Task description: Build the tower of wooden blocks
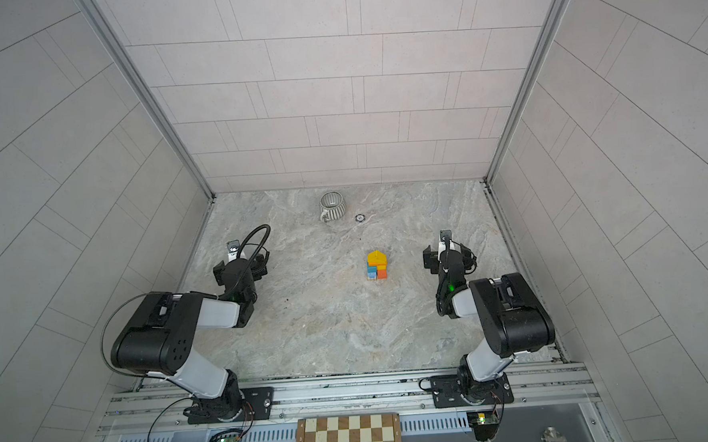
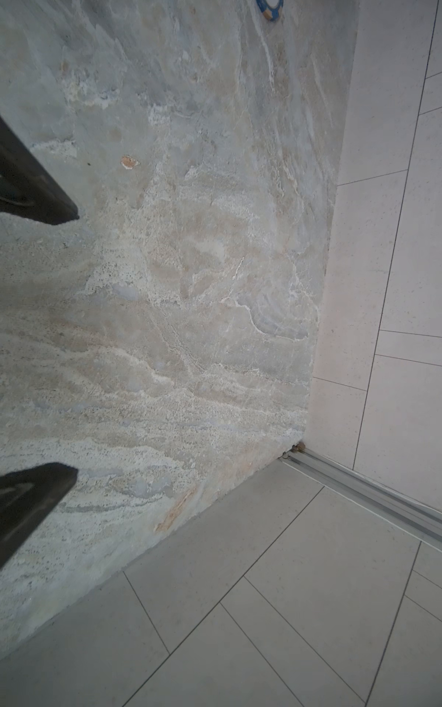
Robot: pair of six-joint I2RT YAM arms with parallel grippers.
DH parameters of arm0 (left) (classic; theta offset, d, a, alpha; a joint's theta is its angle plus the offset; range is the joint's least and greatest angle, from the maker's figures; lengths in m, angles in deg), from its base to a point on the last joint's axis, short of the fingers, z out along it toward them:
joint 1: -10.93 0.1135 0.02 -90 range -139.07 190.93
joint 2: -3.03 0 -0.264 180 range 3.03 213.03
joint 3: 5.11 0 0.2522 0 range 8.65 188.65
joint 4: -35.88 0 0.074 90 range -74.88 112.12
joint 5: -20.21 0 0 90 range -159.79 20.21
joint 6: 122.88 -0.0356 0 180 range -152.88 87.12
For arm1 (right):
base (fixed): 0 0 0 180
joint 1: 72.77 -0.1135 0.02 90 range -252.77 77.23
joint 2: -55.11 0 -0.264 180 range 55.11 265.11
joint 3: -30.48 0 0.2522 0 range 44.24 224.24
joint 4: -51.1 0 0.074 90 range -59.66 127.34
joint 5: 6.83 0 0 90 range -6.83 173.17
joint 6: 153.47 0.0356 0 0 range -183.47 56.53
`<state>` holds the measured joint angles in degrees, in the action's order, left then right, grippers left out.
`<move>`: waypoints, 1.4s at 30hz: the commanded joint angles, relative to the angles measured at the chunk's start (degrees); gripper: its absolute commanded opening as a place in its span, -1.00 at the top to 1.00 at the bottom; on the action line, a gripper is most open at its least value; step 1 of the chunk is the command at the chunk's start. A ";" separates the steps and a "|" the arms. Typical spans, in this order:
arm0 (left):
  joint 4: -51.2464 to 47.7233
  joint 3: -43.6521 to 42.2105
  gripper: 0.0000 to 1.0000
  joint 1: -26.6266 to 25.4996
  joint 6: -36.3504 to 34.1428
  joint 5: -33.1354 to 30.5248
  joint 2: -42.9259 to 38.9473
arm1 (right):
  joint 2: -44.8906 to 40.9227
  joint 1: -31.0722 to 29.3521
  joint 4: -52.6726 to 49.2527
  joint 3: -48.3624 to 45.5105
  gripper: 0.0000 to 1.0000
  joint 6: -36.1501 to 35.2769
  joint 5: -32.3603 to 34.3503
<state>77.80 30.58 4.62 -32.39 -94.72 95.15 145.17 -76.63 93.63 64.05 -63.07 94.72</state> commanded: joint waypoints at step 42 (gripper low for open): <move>3.90 -1.63 -1.00 -1.66 -1.37 -1.13 -0.26 | 0.47 -0.80 1.80 -0.13 -0.99 -1.26 0.58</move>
<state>79.33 29.58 3.35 -33.25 -95.16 95.17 145.17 -77.03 93.72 64.05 -63.48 94.79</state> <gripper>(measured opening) 0.998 0.993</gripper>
